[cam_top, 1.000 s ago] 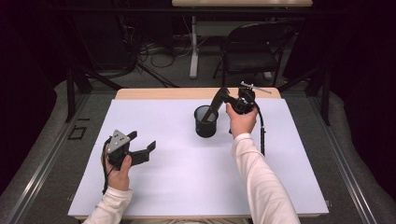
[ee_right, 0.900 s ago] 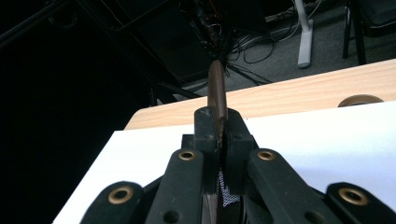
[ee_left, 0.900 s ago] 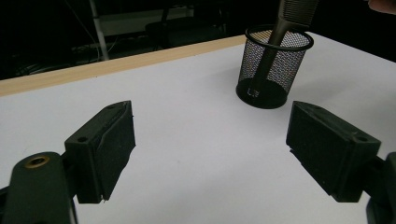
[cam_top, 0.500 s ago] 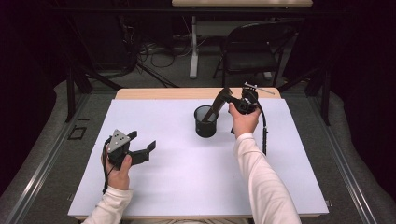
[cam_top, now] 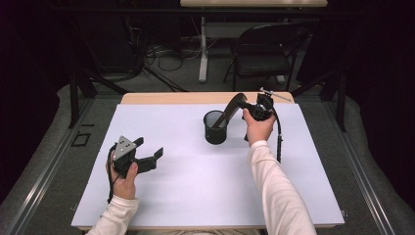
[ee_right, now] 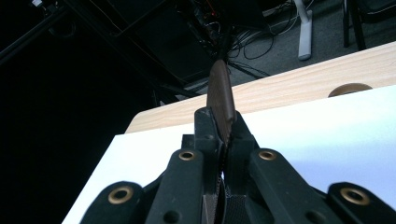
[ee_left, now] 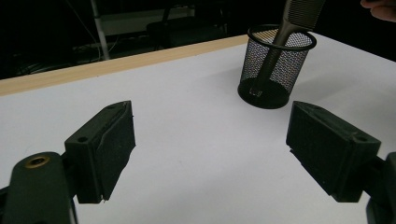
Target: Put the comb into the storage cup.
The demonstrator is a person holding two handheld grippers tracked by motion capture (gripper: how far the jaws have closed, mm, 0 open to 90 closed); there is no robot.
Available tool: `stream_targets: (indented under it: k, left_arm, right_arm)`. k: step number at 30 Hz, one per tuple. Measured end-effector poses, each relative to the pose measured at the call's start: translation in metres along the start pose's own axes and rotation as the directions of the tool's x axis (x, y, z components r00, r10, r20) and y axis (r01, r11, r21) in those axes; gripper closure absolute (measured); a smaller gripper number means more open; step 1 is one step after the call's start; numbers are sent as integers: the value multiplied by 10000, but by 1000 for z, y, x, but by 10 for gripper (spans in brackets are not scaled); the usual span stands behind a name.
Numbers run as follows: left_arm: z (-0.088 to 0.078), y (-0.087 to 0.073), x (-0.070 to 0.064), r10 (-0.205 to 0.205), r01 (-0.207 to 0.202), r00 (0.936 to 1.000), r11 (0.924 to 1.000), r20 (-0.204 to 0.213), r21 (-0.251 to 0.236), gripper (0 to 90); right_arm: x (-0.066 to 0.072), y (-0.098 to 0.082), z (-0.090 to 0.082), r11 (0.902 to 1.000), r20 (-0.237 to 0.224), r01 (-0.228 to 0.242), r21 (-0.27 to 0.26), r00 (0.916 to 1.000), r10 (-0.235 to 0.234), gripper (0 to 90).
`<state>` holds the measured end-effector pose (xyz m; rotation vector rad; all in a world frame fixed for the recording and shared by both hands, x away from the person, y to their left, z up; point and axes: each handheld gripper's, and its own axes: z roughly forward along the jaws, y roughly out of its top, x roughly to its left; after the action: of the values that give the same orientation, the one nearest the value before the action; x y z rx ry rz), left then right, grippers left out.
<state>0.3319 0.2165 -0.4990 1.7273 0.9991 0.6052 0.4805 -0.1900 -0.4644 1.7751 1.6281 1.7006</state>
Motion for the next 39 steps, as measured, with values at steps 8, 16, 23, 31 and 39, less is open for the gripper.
stream_targets:
  k: [8, 16, 23, 31, 39]
  left_arm:
    - [0, 0, 0, 26, -26, 10000, 10000, 0, 15, 157]
    - [0, 0, 0, 23, -23, 10000, 10000, 13, -5, 157]
    - [2, 0, 0, 18, -18, 10000, 10000, 7, -1, 157]
    - [4, 1, 0, 26, -26, 10000, 10000, 73, 10, 157]
    - [7, 3, -1, 47, -47, 9998, 10000, 169, -10, 157]
  right_arm:
    - [1, -1, 1, 9999, 11, 143, 96, 9999, -143, 835]
    - [4, -2, 1, 9995, 12, 315, 73, 9995, -315, 758]
    - [6, -2, -2, 9964, 111, 842, -100, 9964, -841, 611]
    - [7, -4, -5, 9887, 379, 1490, -170, 9882, -1483, 474]
    - [10, -7, -8, 9776, 489, 2102, 77, 9764, -2103, 457]
